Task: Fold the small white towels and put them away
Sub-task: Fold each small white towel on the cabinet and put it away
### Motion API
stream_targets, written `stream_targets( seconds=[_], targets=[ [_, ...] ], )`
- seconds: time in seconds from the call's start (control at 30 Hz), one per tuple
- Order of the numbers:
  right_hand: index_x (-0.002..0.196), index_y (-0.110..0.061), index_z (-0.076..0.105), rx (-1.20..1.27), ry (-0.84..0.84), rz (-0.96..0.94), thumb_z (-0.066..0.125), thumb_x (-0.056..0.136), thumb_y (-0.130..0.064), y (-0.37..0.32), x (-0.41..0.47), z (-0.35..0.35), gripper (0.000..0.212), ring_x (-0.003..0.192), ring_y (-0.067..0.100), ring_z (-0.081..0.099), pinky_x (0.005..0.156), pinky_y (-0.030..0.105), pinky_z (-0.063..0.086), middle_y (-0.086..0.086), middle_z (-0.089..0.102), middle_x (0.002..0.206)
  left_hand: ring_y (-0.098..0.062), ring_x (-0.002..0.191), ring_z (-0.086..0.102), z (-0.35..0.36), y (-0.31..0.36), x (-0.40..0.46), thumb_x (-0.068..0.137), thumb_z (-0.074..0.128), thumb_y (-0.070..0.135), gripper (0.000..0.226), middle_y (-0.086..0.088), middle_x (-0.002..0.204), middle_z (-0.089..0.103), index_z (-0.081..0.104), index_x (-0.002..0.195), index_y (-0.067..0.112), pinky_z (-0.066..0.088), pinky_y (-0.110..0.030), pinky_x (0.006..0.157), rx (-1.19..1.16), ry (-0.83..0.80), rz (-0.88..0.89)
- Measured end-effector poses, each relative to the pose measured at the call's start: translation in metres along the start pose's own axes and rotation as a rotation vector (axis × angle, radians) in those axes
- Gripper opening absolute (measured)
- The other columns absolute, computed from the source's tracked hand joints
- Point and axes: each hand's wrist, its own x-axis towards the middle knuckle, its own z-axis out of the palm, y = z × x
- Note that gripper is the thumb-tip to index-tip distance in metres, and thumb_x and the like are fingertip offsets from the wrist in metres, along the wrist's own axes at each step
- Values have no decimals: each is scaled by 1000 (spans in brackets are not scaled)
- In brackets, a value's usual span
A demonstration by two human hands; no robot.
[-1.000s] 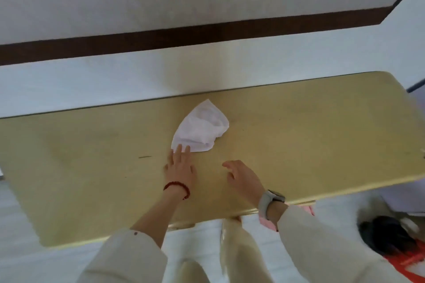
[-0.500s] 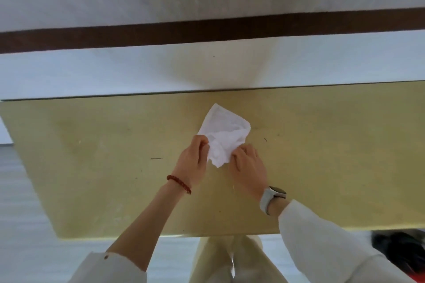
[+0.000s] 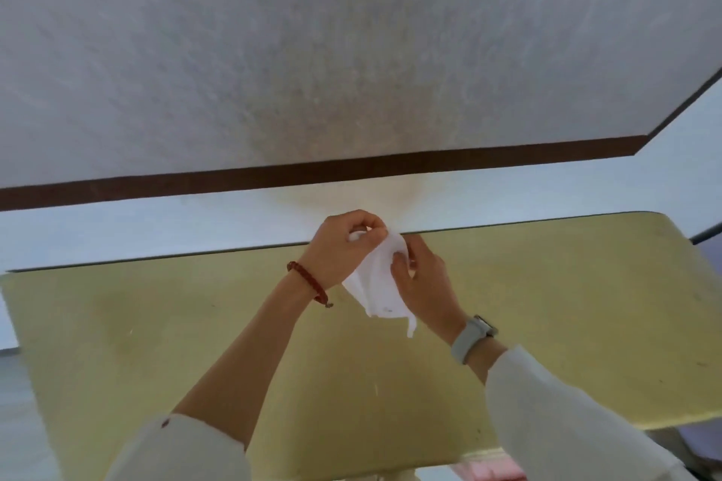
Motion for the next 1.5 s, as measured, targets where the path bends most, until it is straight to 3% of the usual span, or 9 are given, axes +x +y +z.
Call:
stream_targets(
  seconds=[0.1, 0.23, 0.47, 0.6, 0.73, 1.0, 1.1, 1.23, 1.5],
  targets=[
    [89, -17, 46, -29, 65, -34, 38, 91, -1, -15, 10, -23, 18, 54, 10, 42, 51, 24, 30, -7, 46, 61, -1, 70, 51, -9, 18, 5, 89, 55, 15, 21, 16, 76, 56, 56, 72, 27, 41, -15, 62, 46, 45, 22],
    [106, -12, 51, -183, 23, -126, 37, 95, -9, -33, 15, -45, 19, 57, 9, 45, 51, 18, 31, -9, 48, 66, -10, 71, 50, -18, 28, 10, 94, 47, 19, 9, 8, 78, 56, 54, 89, 16, 40, -25, 66, 256, 151, 81],
    [106, -18, 55, -642, 9, -115, 38, 95, -20, -27, 31, -87, 21, 83, 18, 58, 67, 24, 34, -5, 64, 102, -15, 88, 59, -45, 14, 5, 95, 45, 19, 18, 2, 96, 65, 61, 97, 14, 45, -25, 77, 501, 188, 158],
    [103, -14, 61, -549, 103, -82, 42, 96, -22, -26, 39, -105, 21, 77, 12, 51, 69, 23, 36, -1, 63, 99, -16, 94, 57, -62, 15, 6, 93, 49, 15, 22, -3, 103, 65, 60, 111, 8, 36, -14, 78, 418, 348, 140],
    [99, -8, 64, -394, 180, -164, 50, 92, -11, -23, 31, -102, 16, 81, 11, 50, 71, 22, 38, 3, 62, 95, -7, 77, 50, -66, 11, -5, 90, 55, 16, 10, 4, 87, 59, 60, 94, 9, 34, -4, 61, 370, 395, 121],
    [94, -14, 70, -505, -57, -129, 59, 86, -7, 65, -51, -59, 15, 94, 22, 63, 77, 28, 46, -1, 69, 96, -14, 81, 54, -29, -90, -69, 82, 64, 20, 24, 10, 80, 55, 51, 66, 32, 37, -21, 70, 472, -82, -176],
    [110, -18, 65, -583, -364, 30, 49, 93, -15, 102, -91, -39, 24, 111, 19, 55, 90, 27, 39, -3, 64, 113, -15, 94, 56, -2, -131, -99, 86, 60, 25, 5, 9, 88, 57, 62, 81, 26, 38, -21, 77, 575, -344, -306],
    [124, -25, 55, -630, -626, 249, 39, 97, -21, 128, -124, -27, 32, 120, 16, 49, 97, 27, 35, -4, 57, 128, -16, 110, 52, 24, -161, -127, 91, 53, 24, 25, -1, 116, 60, 64, 110, 13, 32, -17, 84, 551, -490, -464],
    [110, -7, 54, -308, -313, 409, 46, 94, -13, 129, -108, -15, 19, 89, 36, 61, 74, 40, 46, 17, 67, 95, -18, 89, 56, 32, -176, -117, 86, 59, 13, 6, -5, 94, 62, 62, 91, 11, 38, -20, 68, 192, -17, -626]
  ],
)
